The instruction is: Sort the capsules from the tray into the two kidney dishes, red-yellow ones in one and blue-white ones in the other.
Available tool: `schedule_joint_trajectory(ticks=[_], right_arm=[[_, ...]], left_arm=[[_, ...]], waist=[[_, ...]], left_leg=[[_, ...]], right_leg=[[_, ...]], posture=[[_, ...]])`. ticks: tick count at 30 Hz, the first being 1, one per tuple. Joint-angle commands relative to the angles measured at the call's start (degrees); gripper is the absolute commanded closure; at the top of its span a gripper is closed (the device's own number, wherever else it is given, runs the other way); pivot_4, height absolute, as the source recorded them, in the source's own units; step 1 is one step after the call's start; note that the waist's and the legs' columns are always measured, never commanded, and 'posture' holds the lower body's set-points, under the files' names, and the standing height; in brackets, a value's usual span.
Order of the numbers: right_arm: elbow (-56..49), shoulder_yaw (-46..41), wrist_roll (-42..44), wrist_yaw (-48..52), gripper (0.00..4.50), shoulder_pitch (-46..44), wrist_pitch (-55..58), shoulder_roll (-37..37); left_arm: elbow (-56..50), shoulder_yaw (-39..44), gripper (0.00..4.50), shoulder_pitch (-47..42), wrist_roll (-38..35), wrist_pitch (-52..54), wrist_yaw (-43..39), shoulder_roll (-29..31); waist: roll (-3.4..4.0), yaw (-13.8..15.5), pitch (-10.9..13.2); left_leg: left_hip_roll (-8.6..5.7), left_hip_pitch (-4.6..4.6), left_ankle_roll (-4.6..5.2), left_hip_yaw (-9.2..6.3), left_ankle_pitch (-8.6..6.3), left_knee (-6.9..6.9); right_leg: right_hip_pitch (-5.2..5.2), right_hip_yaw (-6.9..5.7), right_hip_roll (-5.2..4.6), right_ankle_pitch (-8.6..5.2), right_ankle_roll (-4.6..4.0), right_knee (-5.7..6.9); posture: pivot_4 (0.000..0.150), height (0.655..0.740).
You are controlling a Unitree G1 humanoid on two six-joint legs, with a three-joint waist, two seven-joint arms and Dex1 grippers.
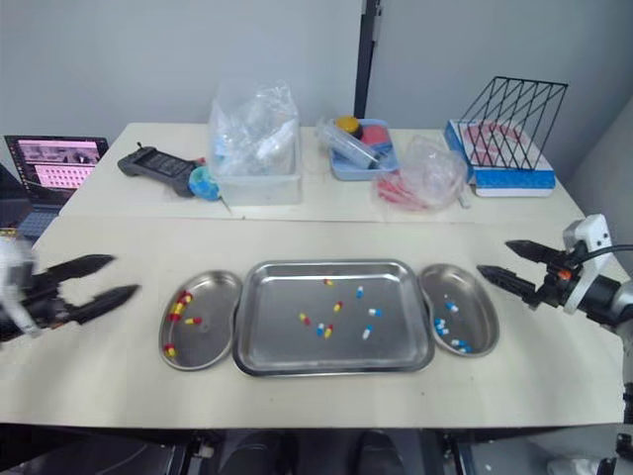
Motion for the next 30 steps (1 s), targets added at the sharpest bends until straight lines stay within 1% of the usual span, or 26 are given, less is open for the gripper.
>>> schedule_joint_trajectory(ticks=[1,3,4,6,10,13,15,19,23,26,30], right_arm=[[-5.5,-1.1,1.6,-0.3,0.0,1.2,1.7,-1.4],[-7.9,-1.8,1.7,-0.9,0.0,2.6,2.4,-1.4],[-8.9,-2.3,1.8,-1.3,0.0,3.3,2.8,-1.3],[-10.2,-3.0,2.1,-1.8,0.0,4.2,3.4,-1.3],[-10.9,-3.7,1.2,-3.3,0.0,5.7,3.0,-1.2],[-11.1,-4.6,1.5,-3.9,0.0,7.2,2.8,-0.9],[-11.4,-4.9,1.7,-4.2,0.0,8.0,2.6,-0.8],[-12.9,-5.8,1.8,-5.7,0.0,10.0,2.4,-0.3],[-13.7,-6.6,2.0,-6.8,0.0,11.0,2.1,0.1],[-14.0,-7.3,2.2,-7.2,0.0,11.7,2.0,0.2],[-14.5,-7.8,2.1,-7.7,0.0,12.6,1.9,0.2]], left_arm=[[-7.3,-5.1,0.02,-4.3,0.5,2.6,3.0,-0.6],[-10.0,-12.0,0.02,-9.3,2.8,3.9,5.1,-3.4],[-10.8,-16.3,0.02,-11.6,5.1,4.2,5.4,-4.5],[-10.2,-21.9,0.02,-14.9,8.6,4.8,5.6,-6.2],[-4.1,-30.5,0.02,-21.2,16.0,2.4,4.6,-9.0],[2.1,-35.7,0.02,-26.8,20.2,-0.7,1.4,-11.7],[4.5,-37.3,0.02,-28.6,21.7,-2.2,-0.3,-12.7],[8.3,-42.7,0.02,-29.9,27.2,-9.3,-4.0,-14.2],[13.5,-43.9,0.02,-30.9,29.4,-11.5,-3.7,-18.0],[16.0,-43.7,0.02,-31.4,30.3,-12.1,-3.5,-20.3],[15.4,-44.7,0.02,-30.9,31.6,-10.0,-4.0,-21.7]], waist=[[0.0,0.0,0.0],[0.03,0.1,0.0],[0.04,0.3,0.0],[0.04,0.3,0.0],[0.02,0.2,0.0],[0.02,0.2,0.0],[0.02,0.2,0.0],[0.02,0.2,0.0],[0.02,0.2,0.0],[0.02,0.3,0.0],[0.02,0.3,0.0]], left_leg=[[0.02,0.0,0.19,0.04,0.11,0.02],[0.02,0.03,0.21,0.04,0.12,0.01],[0.01,0.06,0.21,0.04,0.13,0.02],[-0.02,0.02,0.2,0.03,0.14,0.08],[-0.04,0.03,0.2,0.03,0.14,0.07],[-0.05,0.0,0.19,0.03,0.16,0.07],[-0.05,-0.03,0.2,0.02,0.16,0.11],[-0.05,-0.03,0.22,0.01,0.14,0.09],[-0.01,-0.05,0.23,-0.01,0.14,0.13],[-0.01,-0.06,0.24,-0.06,0.14,0.17],[-0.01,-0.09,0.27,-0.08,0.12,0.17]], right_leg=[[-0.01,0.04,0.04,0.02,0.02,0.0],[0.01,0.07,0.11,0.02,0.03,0.0],[0.05,0.07,0.14,0.02,0.03,-0.01],[0.09,0.15,0.26,0.05,0.08,-0.04],[0.08,0.21,0.42,0.04,0.08,-0.06],[0.05,0.21,0.45,0.03,0.07,-0.07],[0.05,0.21,0.45,0.04,0.07,-0.09],[0.05,0.22,0.44,0.03,0.08,-0.11],[0.05,0.22,0.43,0.03,0.08,-0.1],[0.06,0.22,0.42,0.04,0.09,-0.1],[0.06,0.22,0.4,0.03,0.11,-0.11]], posture=[[0.15,0.74],[0.15,0.74],[0.15,0.74],[0.15,0.74],[0.15,0.74],[0.15,0.74],[0.15,0.74],[0.15,0.74],[0.15,0.74],[0.15,0.74],[0.15,0.74]])
